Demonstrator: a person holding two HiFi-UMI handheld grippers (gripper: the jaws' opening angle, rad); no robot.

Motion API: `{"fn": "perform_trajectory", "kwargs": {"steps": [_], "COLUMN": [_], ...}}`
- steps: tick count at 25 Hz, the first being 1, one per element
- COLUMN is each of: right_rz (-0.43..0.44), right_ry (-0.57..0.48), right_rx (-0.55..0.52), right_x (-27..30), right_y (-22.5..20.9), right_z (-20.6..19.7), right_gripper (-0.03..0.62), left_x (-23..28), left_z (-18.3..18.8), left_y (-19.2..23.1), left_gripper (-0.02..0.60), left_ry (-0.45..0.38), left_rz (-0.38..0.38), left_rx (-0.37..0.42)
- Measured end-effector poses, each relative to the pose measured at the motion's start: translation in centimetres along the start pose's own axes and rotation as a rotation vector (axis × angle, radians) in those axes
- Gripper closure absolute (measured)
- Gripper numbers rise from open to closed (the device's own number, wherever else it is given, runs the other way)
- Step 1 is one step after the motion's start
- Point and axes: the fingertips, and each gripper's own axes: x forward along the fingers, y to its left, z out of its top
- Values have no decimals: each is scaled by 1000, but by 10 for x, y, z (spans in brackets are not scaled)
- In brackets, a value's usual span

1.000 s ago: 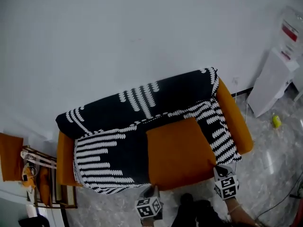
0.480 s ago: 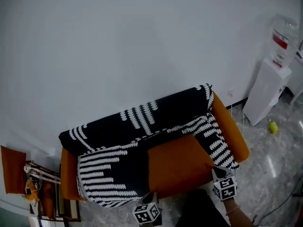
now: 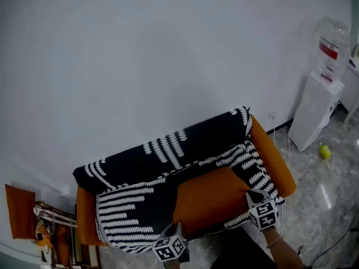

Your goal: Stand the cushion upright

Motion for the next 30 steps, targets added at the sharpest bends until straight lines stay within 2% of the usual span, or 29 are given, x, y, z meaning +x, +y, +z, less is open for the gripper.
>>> {"fn": "perform_trajectory", "kwargs": {"steps": [5, 18, 30], "right_rz": [27, 148, 172], "right_ry": [-16, -42, -52], "right_rx": [-26, -47, -98], "right_x": [16, 57, 83], "right_y": [-10, -27, -22], "right_z": [31, 86, 114], "right_gripper": [582, 580, 579], "left_x": [14, 54, 65], "left_z": [32, 86, 106], "left_y": [-1, 8, 26], "left_gripper": [515, 497, 453], "left_ry": [-34, -22, -7], "left_rz": [23, 136, 223], "left_rx": [-10, -3, -50]}}
